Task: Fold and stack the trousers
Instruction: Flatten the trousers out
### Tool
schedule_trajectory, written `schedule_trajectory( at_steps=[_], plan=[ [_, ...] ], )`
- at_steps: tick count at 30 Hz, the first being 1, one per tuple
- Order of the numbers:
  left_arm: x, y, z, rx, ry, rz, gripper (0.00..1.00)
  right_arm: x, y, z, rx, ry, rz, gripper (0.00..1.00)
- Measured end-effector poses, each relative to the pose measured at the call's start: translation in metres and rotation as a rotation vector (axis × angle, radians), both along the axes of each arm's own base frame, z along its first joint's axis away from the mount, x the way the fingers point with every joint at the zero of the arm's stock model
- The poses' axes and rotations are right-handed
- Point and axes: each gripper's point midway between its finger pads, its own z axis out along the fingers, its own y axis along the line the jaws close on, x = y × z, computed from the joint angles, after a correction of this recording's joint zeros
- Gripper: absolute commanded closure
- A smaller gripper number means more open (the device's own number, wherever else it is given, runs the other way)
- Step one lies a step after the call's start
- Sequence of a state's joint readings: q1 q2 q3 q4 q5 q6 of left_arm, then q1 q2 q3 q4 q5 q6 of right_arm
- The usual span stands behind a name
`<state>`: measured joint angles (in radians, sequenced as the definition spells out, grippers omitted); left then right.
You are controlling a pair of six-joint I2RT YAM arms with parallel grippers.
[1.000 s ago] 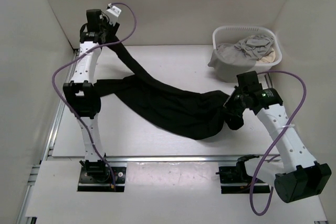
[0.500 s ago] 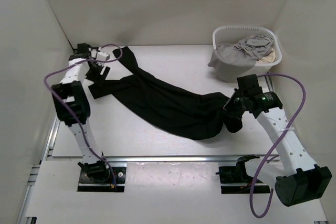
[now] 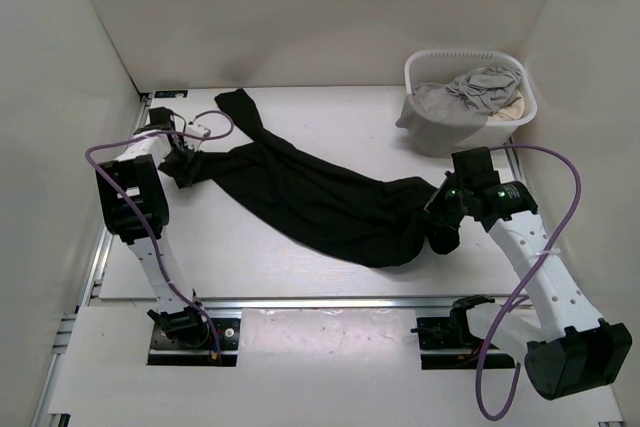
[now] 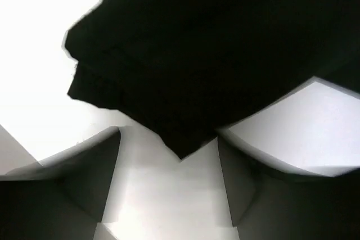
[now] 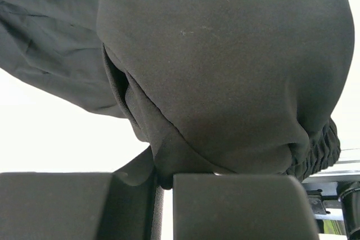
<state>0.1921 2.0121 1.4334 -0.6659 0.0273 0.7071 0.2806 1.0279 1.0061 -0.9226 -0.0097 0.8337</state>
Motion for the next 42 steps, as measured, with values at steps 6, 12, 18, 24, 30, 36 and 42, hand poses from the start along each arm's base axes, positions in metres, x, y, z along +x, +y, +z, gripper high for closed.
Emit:
schedule_trajectory(
  at_steps=[6,12,18,24,30,36,42],
  plan=[
    [0.008,-0.001,-0.006,-0.052,-0.016,0.045,0.86,0.0,-0.005,-0.001,-0.013,-0.005,-0.016,1.0],
    [0.0,0.029,0.018,-0.055,-0.028,0.101,0.86,0.034,-0.038,0.027,-0.071,-0.012,-0.082,1.0],
    [-0.03,0.128,0.096,0.068,-0.134,0.243,0.86,0.039,-0.118,0.019,-0.049,0.035,-0.284,1.0],
    [-0.08,0.15,0.128,0.136,-0.141,0.284,0.86,0.013,-0.12,-0.019,0.049,0.159,-0.283,1.0],
    [-0.113,0.141,0.091,0.098,-0.004,0.276,0.82,-0.012,-0.111,-0.05,0.129,0.263,-0.277,1.0],
    [-0.122,0.141,0.068,0.073,0.068,0.288,0.72,-0.031,-0.101,-0.073,0.161,0.33,-0.26,1.0],
    [-0.12,0.141,0.026,0.013,0.162,0.335,0.44,-0.036,-0.099,-0.082,0.173,0.348,-0.257,1.0]
  ],
)
